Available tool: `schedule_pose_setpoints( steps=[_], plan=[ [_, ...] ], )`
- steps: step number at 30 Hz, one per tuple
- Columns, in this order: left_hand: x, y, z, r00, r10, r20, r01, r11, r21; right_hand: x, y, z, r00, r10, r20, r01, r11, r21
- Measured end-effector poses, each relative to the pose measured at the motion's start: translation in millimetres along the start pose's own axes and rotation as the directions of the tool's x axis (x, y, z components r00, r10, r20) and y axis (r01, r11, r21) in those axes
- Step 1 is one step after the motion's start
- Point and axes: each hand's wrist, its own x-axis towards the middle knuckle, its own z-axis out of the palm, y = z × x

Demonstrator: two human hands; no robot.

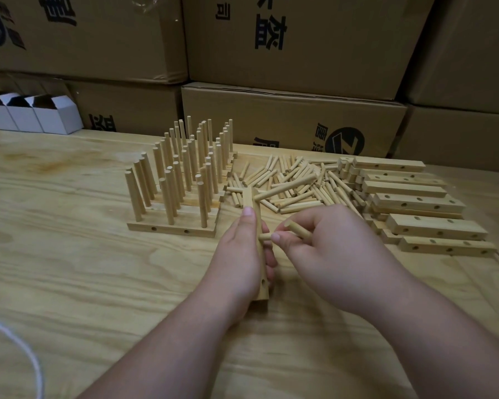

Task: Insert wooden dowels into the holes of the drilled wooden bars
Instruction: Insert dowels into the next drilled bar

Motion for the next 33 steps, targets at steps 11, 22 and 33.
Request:
schedule_pose_setpoints(
  steps=[11,22,33],
  plan=[
    [-0.5,3.4,-1.7,0.998,-0.023,0.052,0.024,1.0,-0.007,5.3,12.1,-3.5,0.997,0.065,0.036,-0.071,0.982,0.174],
    [1.4,1.2,0.8,1.0,-0.004,0.017,0.003,0.999,0.052,4.4,4.2,0.5,0.999,0.047,0.006,-0.048,0.996,0.071],
    [1.1,0.8,1.8,1.0,0.007,0.008,-0.007,0.997,0.072,5.2,12.0,0.0,0.995,0.093,0.021,-0.095,0.983,0.156]
  ],
)
